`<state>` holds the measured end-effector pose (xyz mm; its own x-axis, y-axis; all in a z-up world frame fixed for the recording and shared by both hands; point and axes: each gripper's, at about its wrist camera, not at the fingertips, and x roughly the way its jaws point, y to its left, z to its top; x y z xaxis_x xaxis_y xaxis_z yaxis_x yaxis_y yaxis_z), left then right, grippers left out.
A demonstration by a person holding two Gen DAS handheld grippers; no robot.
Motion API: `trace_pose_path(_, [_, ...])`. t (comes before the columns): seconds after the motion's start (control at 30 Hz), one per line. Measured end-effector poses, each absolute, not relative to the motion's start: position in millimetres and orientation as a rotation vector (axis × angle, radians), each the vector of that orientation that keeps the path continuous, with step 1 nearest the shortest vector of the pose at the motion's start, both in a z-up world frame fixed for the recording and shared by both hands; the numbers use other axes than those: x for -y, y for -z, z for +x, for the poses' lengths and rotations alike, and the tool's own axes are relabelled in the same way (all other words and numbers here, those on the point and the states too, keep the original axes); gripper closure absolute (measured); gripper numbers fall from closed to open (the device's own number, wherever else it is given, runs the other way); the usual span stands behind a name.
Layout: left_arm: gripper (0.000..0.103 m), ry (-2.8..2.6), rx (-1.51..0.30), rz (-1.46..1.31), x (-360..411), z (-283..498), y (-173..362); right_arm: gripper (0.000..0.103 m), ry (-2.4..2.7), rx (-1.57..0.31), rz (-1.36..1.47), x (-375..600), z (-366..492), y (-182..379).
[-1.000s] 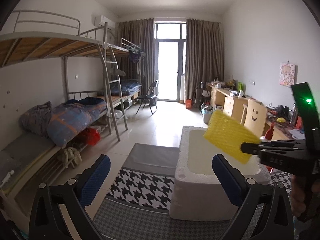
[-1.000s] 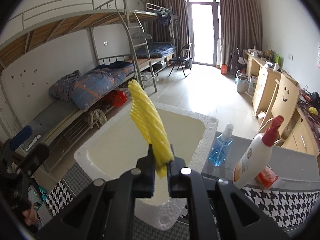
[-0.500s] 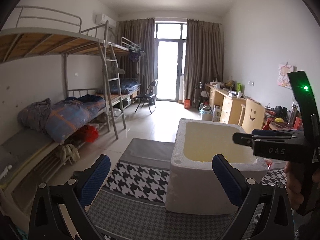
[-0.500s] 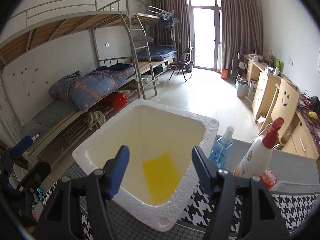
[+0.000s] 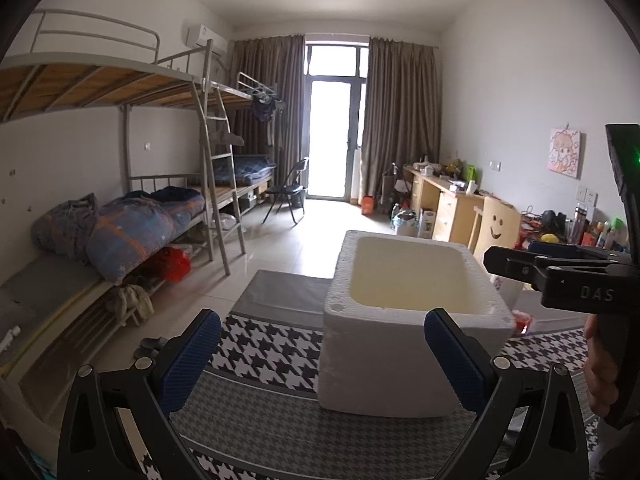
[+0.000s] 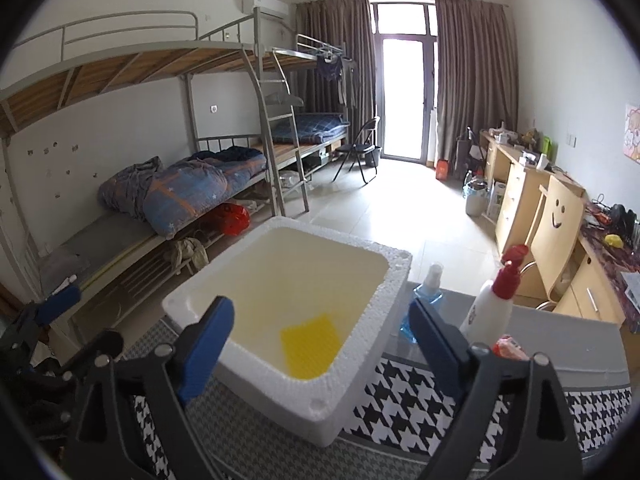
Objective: Organize soft objects
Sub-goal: 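Withdraw both tools from the box back toward the table items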
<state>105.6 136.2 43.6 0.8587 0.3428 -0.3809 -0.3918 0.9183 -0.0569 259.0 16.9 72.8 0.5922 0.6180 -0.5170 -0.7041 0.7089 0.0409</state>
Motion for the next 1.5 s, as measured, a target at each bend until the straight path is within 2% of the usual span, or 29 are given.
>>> trace_pose_path(0.2, [0.001, -0.363, -0.357, -0.138, -126, 95, -48, 0.008, -0.793, -0.500, -0.165, -3, 243, -78])
trace_pose_path(0.93, [0.001, -0.336, -0.308, -0.100, -94, 48, -55, 0.008, -0.729, -0.379, -0.106, 59, 176, -73])
trace_pose_path(1.5, [0.001, -0.259, -0.296, -0.062, -66, 35, -40, 0.008, -0.614, -0.374, -0.062, 98, 149, -46])
